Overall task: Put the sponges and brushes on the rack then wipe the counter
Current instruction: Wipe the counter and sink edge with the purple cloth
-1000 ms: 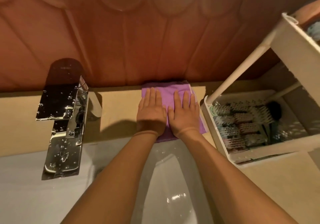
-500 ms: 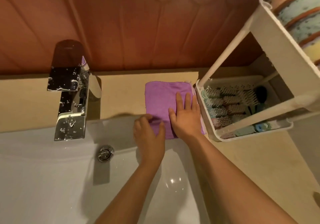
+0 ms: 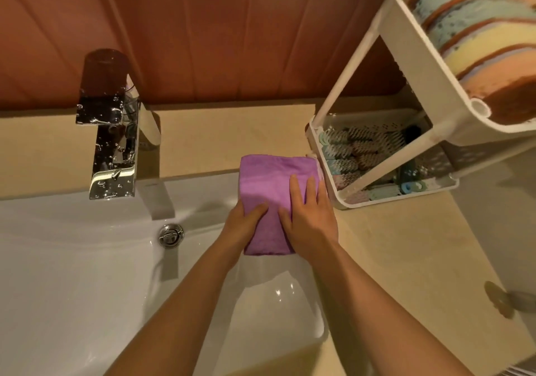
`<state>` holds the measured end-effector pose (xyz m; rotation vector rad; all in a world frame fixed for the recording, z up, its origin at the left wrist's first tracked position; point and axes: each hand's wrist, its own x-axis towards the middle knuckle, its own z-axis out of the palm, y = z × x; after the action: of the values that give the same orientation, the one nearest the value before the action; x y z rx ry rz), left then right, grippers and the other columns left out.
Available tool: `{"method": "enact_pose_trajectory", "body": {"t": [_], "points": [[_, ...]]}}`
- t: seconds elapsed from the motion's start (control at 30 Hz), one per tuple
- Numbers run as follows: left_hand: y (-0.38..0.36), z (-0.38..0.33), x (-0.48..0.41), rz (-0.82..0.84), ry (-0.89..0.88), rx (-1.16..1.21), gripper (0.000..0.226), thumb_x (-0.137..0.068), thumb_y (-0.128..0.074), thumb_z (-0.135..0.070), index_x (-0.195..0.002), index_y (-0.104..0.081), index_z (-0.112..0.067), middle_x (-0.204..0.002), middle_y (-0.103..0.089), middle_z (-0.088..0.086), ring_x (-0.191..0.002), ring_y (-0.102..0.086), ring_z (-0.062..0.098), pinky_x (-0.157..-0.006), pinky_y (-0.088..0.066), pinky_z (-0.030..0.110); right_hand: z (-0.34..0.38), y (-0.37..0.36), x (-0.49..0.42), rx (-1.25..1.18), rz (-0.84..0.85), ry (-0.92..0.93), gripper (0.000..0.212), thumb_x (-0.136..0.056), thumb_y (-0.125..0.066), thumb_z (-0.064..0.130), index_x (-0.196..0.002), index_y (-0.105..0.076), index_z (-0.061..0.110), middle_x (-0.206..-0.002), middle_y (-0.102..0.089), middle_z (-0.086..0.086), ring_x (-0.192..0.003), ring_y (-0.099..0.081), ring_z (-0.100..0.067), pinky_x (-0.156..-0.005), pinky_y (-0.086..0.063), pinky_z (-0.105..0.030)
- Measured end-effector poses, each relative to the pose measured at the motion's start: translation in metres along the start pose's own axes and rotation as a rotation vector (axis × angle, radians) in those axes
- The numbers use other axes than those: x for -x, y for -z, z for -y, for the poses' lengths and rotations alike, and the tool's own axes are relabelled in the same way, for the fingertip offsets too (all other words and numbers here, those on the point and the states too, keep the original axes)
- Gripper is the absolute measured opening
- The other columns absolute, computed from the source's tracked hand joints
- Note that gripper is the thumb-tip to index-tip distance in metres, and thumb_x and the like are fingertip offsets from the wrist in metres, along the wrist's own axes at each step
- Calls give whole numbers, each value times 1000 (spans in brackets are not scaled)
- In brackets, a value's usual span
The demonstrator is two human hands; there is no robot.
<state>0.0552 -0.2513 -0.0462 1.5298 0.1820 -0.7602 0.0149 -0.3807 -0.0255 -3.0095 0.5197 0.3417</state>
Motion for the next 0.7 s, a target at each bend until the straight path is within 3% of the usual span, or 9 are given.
{"method": "enact_pose_trajectory", "body": {"t": [0.13, 0.3, 0.43, 0.57, 0.63, 0.7], "points": [[-1, 10, 26, 107, 36, -54, 57, -72, -57, -43, -126, -48, -28, -122, -61, 0, -107, -60, 17, -96, -50, 38, -11, -9, 32, -24, -31, 33, 61, -85, -35, 46, -132, -50, 10, -126, -56, -27, -114, -55, -47, -86, -53, -48], [-7, 17, 58, 189, 62, -99, 62, -73, -58, -46, -131, -43, -31, -126, -59, -2, -110, -60, 18, -95, -51, 40, -21, -17, 65, -44, -35, -1, 65, -79, -45, 50, -135, -39, 17, -135, -51, -22, -124, -49, -42, -92, -51, -46], [-18, 20, 81, 223, 74, -125, 46, -90, -57, -36, -133, -41, -31, -123, -58, -5, -107, -60, 16, -77, -55, 29, -38, -22, 89, -86, -21, -26, 66, -83, -32, 55, -140, -30, 22, -145, -40, -18, -133, -40, -39, -95, -48, -45], [-40, 17, 100, 228, 48, -224, 33, -94, -49, -36, -124, -54, -24, -109, -64, -3, -89, -63, 8, -60, -53, 18, -65, -29, 113, -88, -2, -96, 66, -85, -29, 56, -139, -39, 19, -142, -45, -18, -129, -45, -38, -88, -53, -45], [-54, 17, 104, 209, 12, -377, 30, -96, -48, -32, -119, -58, -18, -101, -66, -1, -82, -63, 11, -66, -53, 22, -84, -31, 122, -72, 21, -138, 66, -86, -32, 56, -137, -44, 16, -137, -50, -21, -125, -49, -41, -83, -55, -46], [-74, 19, 109, 176, -83, -645, 30, -95, -48, -33, -115, -61, -17, -104, -67, 3, -89, -62, 18, -79, -49, 30, -107, -30, 132, -63, 13, -188, 69, -89, -26, 58, -135, -48, 12, -133, -53, -23, -122, -50, -46, -77, -57, -47]]}}
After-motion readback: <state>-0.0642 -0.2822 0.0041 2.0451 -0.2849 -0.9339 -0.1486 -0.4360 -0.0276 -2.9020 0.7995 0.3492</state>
